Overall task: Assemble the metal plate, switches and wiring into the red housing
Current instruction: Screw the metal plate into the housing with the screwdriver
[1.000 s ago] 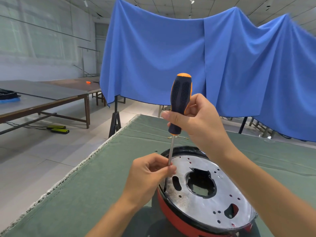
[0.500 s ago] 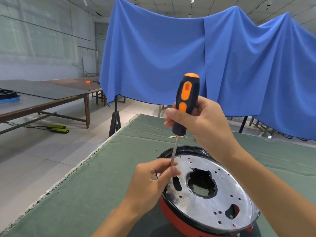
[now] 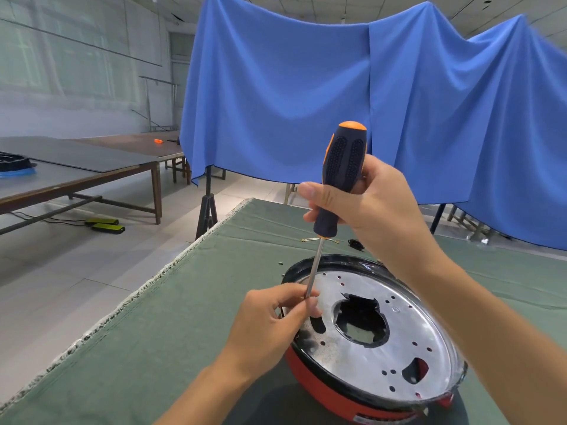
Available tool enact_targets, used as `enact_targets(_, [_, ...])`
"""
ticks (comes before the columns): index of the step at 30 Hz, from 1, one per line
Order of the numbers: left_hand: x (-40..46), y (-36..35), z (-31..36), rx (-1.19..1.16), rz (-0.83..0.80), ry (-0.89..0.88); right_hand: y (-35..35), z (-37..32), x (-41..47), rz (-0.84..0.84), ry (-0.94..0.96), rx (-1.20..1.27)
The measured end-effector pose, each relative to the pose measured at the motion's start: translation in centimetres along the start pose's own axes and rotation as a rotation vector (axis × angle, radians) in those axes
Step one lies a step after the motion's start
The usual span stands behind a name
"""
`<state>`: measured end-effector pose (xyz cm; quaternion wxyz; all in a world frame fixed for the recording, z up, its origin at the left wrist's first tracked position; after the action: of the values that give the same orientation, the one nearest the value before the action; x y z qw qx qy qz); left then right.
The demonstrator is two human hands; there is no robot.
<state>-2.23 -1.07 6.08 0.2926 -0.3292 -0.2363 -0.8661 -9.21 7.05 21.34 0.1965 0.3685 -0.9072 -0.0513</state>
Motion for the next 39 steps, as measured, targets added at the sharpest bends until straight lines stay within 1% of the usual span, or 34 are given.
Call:
enact_targets(2, [0.0,0.0,0.1,0.001,0.000,-0.005,0.2,0.1,0.0,0.023,0.007,-0.027])
enact_targets(3, [0.0,0.0,0.1,-0.002,-0.002,-0.005,0.1,0.3,0.1,0.005,0.002,-0.024])
enact_targets(7, [0.0,0.1,0.0,-0.033,0.013,0.002,-0.6,0.6,-0.2,-0.158,-0.044,0.061])
enact_targets(8, [-0.1,0.1,0.0,-0.031,0.012,0.001,-0.5,0.4,-0.3,-0.152,-0.028,0.057])
enact_targets(10, [-0.1,0.1,0.1,-0.009,0.012,-0.010,0.1,0.1,-0.4,-0.078,0.000,0.028])
enact_targets(12, [-0.2,0.0,0.2,0.001,0.015,-0.014,0.4,0.2,-0.4,0.001,-0.005,0.009])
enact_targets(14, [-0.2,0.0,0.2,0.000,0.017,-0.003,0.5,0.4,-0.3,0.030,-0.015,-0.005])
enact_targets(15, [-0.2,0.0,0.2,-0.001,0.013,0.000,0.4,0.6,-0.3,0.006,-0.026,0.003])
enact_targets(18, [-0.2,-0.2,0.1,0.014,0.001,0.012,-0.5,0.7,-0.5,-0.152,-0.056,0.064])
enact_targets(19, [-0.1,-0.1,0.1,0.026,0.000,0.017,-0.6,0.6,-0.6,-0.181,-0.051,0.081])
enact_targets(20, [-0.2,-0.2,0.1,0.037,-0.005,0.020,-0.6,0.4,-0.7,-0.178,-0.035,0.077])
enact_targets(24, [-0.2,-0.2,0.3,0.053,-0.014,0.004,-0.3,0.0,-0.8,-0.041,0.037,-0.021])
enact_targets(26, [-0.2,-0.2,0.4,0.047,-0.017,-0.001,-0.2,-0.2,-0.8,-0.010,0.047,-0.046])
enact_targets(27, [-0.2,-0.3,0.5,0.041,-0.022,0.000,-0.1,-0.1,-0.7,-0.030,0.027,-0.045])
enact_targets(28, [-0.2,-0.3,0.5,0.043,-0.026,0.005,-0.3,0.1,-0.7,-0.086,-0.005,-0.038])
enact_targets(30, [-0.2,-0.4,0.4,0.067,-0.022,0.027,-1.0,0.6,-0.9,-0.255,-0.081,-0.008])
enact_targets(32, [-0.1,-0.3,0.2,0.065,-0.020,0.041,-1.2,1.0,-1.3,-0.362,-0.128,0.035])
enact_targets(33, [-0.1,-0.3,0.2,0.054,-0.026,0.035,-1.1,1.1,-1.4,-0.366,-0.132,0.056])
enact_targets(35, [-0.2,-0.2,0.4,0.000,-0.027,0.026,-0.7,1.1,-1.2,-0.295,-0.109,0.066])
enact_targets(37, [-0.2,0.1,0.1,-0.107,0.030,0.050,-0.4,1.0,-0.9,-0.198,-0.069,0.049])
enact_targets(39, [-0.1,0.6,-0.1,-0.151,0.107,0.046,-0.8,0.9,-0.8,-0.153,-0.034,0.024])
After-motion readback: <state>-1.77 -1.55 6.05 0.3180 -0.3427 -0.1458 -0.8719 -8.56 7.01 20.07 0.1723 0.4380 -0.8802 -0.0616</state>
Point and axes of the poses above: each hand's wrist, its own x-axis towards the middle knuckle, its own y-axis out of the back of the hand, z = x × y, the point moved 8 cm from there along x, towards the middle knuckle, and after that the axes turned 12 degrees about -y, right-handed, at the moved point
